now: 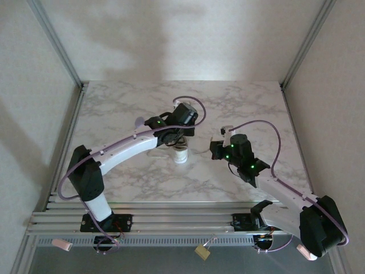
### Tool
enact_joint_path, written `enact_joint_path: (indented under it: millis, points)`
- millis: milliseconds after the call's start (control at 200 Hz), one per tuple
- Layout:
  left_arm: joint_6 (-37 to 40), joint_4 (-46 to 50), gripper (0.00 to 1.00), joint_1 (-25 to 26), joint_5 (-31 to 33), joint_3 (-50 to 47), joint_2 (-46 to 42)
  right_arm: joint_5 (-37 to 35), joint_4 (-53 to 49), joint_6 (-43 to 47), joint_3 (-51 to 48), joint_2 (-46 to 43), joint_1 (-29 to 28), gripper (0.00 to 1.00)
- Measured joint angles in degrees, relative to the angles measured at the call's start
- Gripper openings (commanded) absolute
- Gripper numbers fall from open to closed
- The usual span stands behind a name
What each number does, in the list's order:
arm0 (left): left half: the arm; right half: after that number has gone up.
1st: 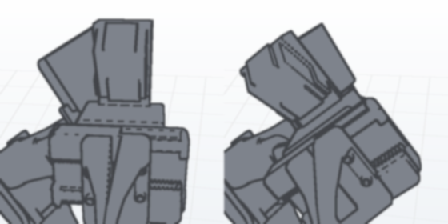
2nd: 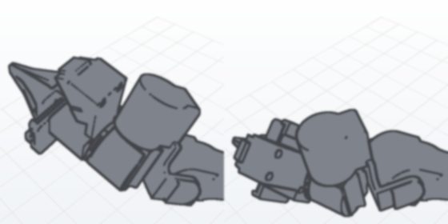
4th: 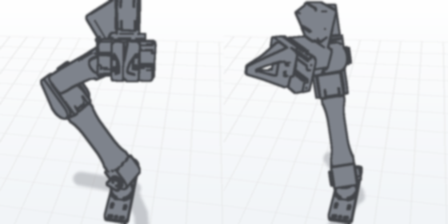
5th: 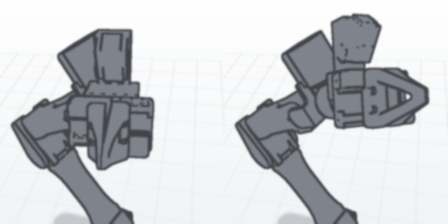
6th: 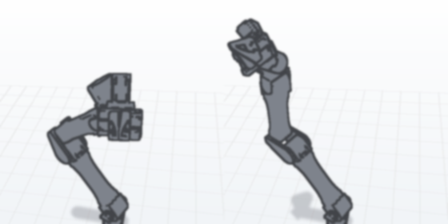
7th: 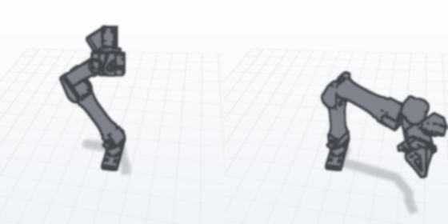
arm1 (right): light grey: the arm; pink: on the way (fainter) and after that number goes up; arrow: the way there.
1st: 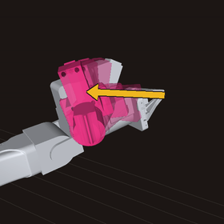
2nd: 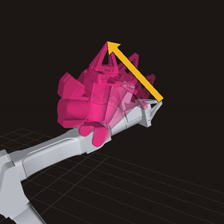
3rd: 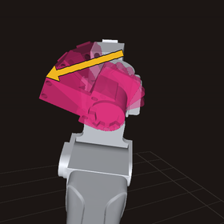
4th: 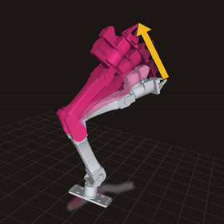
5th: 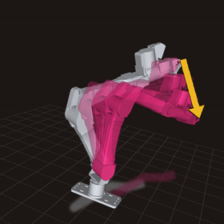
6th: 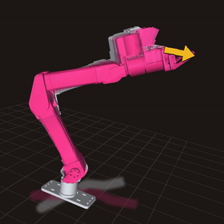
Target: Tie the shoes
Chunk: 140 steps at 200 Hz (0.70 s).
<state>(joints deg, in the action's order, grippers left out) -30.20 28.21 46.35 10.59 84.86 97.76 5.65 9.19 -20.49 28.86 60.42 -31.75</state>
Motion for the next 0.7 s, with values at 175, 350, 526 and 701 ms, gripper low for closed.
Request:
enact_joint_path:
  millis: [175,350,526,701]
  points:
    - [1.33,-1.90,0.12,-2.21,-5.16,-3.10,-1.03,5.99,-2.19,7.96,1.99,1.60,0.00,0.00]
    - [3.39,-0.96,0.30,-1.11,-6.71,-2.99,-0.48,1.53,-4.79,7.37,2.05,1.55,0.26,0.00]
    - [4.07,2.03,0.37,1.22,-3.85,-0.66,4.31,-0.59,-7.23,2.67,1.42,0.98,2.05,0.00]
    - [4.52,4.94,0.40,2.91,-0.94,0.48,8.41,-1.18,-7.82,-0.85,-0.39,-0.11,2.54,0.00]
